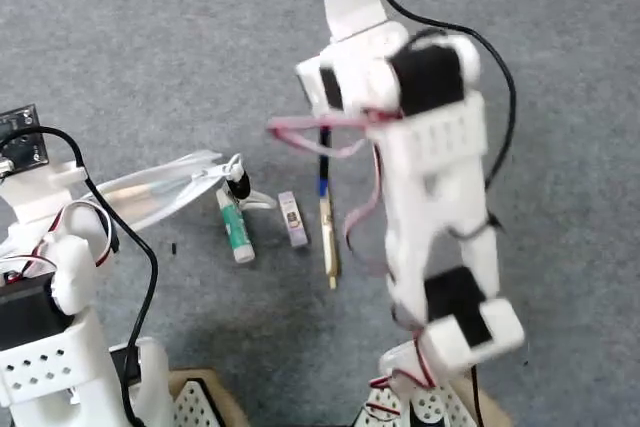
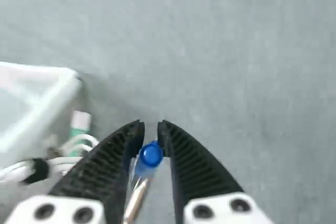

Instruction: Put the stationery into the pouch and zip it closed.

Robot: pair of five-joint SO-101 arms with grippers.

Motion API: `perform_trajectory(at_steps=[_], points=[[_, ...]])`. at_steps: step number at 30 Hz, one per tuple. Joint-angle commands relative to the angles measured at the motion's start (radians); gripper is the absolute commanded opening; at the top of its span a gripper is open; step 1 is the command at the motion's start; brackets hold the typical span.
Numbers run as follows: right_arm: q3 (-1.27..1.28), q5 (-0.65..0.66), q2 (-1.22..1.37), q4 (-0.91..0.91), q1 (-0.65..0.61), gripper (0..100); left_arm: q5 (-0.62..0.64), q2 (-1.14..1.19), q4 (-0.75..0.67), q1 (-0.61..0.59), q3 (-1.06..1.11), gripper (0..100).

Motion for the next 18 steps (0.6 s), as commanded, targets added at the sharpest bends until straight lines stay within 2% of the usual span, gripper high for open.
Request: perform_trajectory(at_steps=[1,7,11,14,18], points=[[-0.053,-0.003,-0.162,0.002,-0.098,1.2,0.006,-0.005,0.003,0.013,-0.010,3],[-0.047,0.002,-0.297,-0.103,-0.273,1.2,0.006,-0.005,0.003,0.013,-0.008,3],[-0.044,-0.002,-0.291,-0.198,-0.321,1.2,0.006,-0.005,0.003,0.015,-0.008,3],[-0.030,0.003,-0.257,-0.178,-0.308,1.2,0.006,-0.005,0.003,0.015,-0.012,3],[0.062,0.005,-0.240,-0.129,-0.189,1.2,0.006,-0.005,0.003,0.015,-0.010,3]])
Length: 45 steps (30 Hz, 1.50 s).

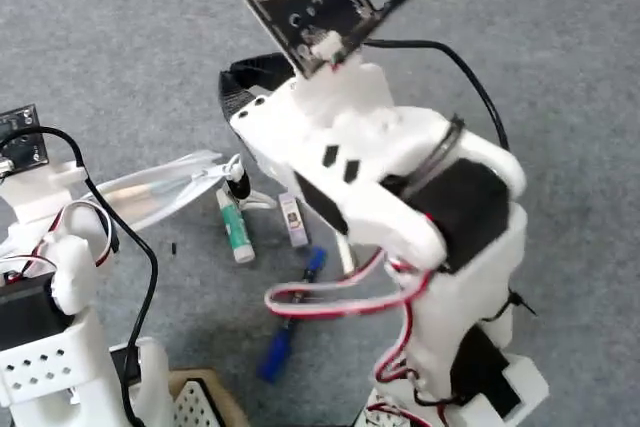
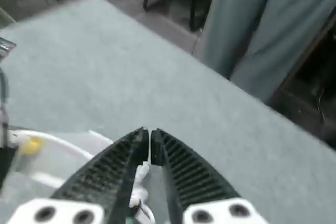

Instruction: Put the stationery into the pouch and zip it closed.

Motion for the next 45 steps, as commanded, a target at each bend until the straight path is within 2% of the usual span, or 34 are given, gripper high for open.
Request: perform_trajectory(at_steps=[1,10,16,19,22,24,30,35,45], points=[[0.074,0.005,0.004,0.018,0.112,1.2,0.006,-0.005,0.003,0.015,-0.010,3],[0.409,0.008,0.004,0.051,0.341,1.4,0.006,-0.005,0.003,0.013,-0.008,3],[0.705,0.084,0.004,0.038,0.354,1.8,0.006,-0.005,0.003,0.013,-0.007,3],[0.846,0.091,0.004,0.003,0.354,9.3,0.006,-0.005,0.002,0.013,-0.007,3],[0.966,0.091,0.005,-0.035,0.339,20.4,0.006,-0.005,0.002,0.013,-0.007,3],[1.030,0.091,0.007,-0.055,0.310,23.4,0.006,-0.005,0.000,0.013,-0.007,3],[1.106,0.091,0.013,-0.077,0.178,17.2,0.006,-0.005,0.000,0.012,-0.007,3],[1.112,0.091,0.016,-0.075,0.098,17.6,0.006,-0.005,0.000,0.008,-0.007,3],[1.101,0.081,0.269,-0.098,0.052,17.4,0.006,-0.005,0.000,0.007,-0.005,3]])
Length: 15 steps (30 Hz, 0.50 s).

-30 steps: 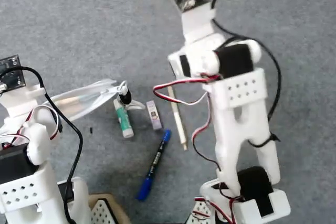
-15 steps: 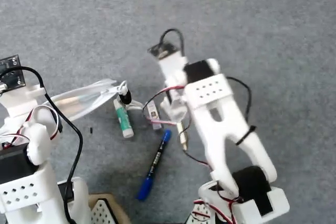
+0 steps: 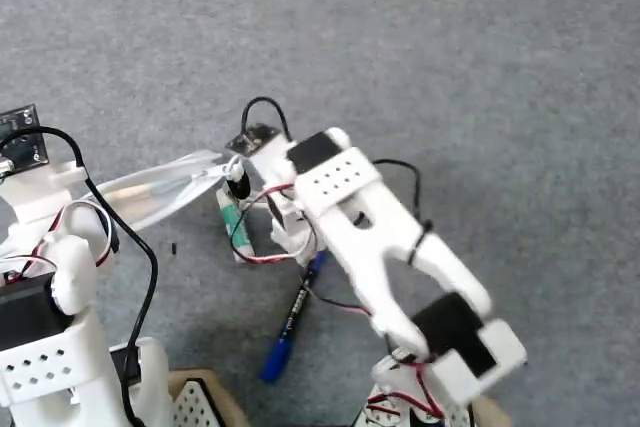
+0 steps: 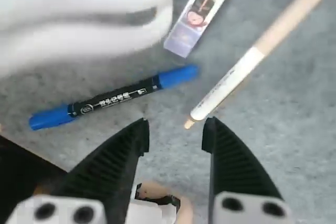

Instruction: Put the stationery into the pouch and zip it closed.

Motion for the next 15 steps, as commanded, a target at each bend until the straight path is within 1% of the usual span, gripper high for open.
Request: perform_trajectory(at_steps=[1,4,6,15], points=[[-0.012,0.000,0.093,-0.032,-0.012,17.4,0.006,-0.005,0.000,0.007,-0.005,3],[-0.013,-0.003,0.170,-0.057,-0.012,17.5,0.006,-0.005,0.000,0.007,-0.005,3],[-0.015,-0.028,0.205,-0.080,-0.012,17.6,0.006,-0.005,0.000,0.007,-0.005,3],[-0.015,-0.058,0.239,-0.164,-0.011,17.4,0.006,-0.005,0.000,0.007,-0.005,3]])
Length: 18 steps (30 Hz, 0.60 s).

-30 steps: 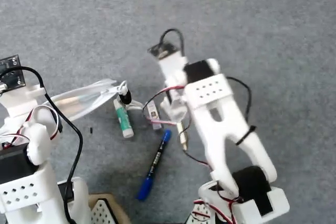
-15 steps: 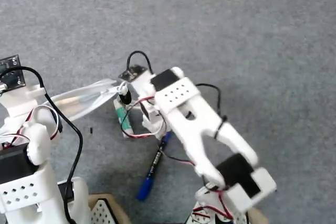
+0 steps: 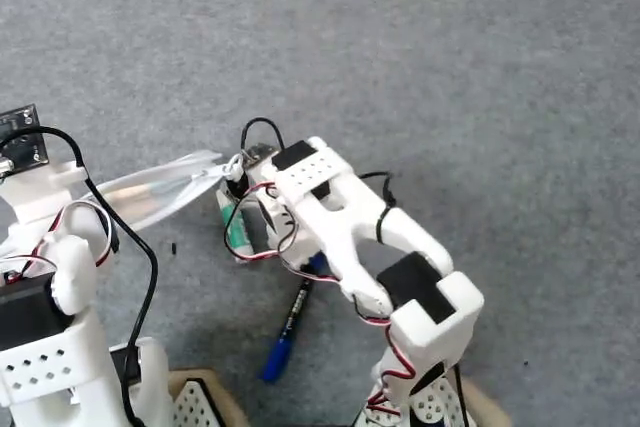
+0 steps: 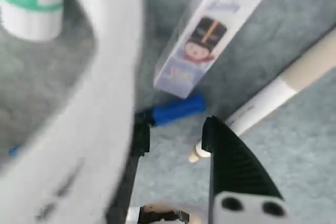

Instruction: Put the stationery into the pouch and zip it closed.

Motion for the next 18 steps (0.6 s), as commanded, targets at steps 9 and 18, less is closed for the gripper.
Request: perform_trajectory(at_steps=[9,18], points=[[-0.035,-0.031,0.015,-0.118,-0.006,17.3,0.006,-0.005,0.002,0.007,-0.005,3],[0.008,-0.044,0.012,-0.066,0.026,17.3,0.006,-0.005,0.002,0.007,-0.005,3]])
